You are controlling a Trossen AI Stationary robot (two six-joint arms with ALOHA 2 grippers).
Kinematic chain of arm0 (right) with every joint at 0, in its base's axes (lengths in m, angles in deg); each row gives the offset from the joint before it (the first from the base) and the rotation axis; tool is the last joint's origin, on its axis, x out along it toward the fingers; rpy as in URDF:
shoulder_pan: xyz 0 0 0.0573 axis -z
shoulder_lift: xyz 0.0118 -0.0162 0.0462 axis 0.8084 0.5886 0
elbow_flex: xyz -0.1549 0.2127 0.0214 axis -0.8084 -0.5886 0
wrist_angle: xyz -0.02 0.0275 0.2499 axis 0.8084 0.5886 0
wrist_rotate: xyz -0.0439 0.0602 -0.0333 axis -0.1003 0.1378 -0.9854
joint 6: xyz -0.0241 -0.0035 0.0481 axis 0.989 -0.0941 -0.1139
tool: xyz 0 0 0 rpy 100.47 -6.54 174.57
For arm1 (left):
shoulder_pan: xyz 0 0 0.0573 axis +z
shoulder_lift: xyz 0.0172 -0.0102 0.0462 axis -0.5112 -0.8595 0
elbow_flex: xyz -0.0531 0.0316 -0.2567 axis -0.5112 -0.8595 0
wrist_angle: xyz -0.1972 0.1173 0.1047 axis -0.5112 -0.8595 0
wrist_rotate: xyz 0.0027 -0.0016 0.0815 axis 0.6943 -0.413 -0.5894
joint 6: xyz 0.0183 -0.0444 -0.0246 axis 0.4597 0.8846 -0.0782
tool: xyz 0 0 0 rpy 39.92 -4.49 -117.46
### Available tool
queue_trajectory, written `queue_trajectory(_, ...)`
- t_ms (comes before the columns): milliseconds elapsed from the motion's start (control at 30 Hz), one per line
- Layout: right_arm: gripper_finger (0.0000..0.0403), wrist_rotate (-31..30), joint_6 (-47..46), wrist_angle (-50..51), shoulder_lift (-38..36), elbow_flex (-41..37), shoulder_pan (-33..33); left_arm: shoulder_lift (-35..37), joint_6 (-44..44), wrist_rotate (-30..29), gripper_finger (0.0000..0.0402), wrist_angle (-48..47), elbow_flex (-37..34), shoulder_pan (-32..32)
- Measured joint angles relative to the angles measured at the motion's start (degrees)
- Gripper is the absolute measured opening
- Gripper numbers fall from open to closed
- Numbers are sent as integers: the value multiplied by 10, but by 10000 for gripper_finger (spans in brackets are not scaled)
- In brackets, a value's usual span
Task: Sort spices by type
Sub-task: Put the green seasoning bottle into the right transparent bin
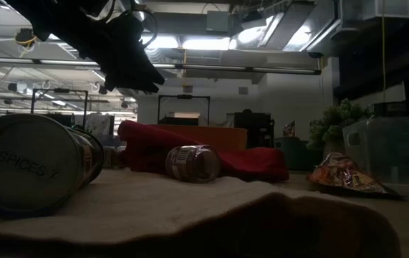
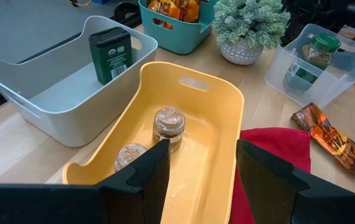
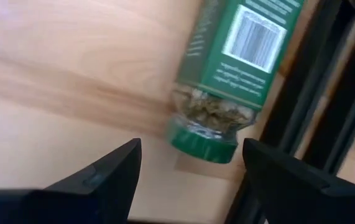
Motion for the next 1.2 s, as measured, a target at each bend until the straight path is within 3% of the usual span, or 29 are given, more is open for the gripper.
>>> queue_trajectory(533,279,-12,-43,7,45,0,0,0,0,0,172,0,0,0)
queue_trajectory(800,211,-17,-45,7,45,-8,0,0,0,0,172,0,0,0)
queue_trajectory(1200,209,-17,-34,-19,36,1,1,0,-1,0,172,6,0,-1)
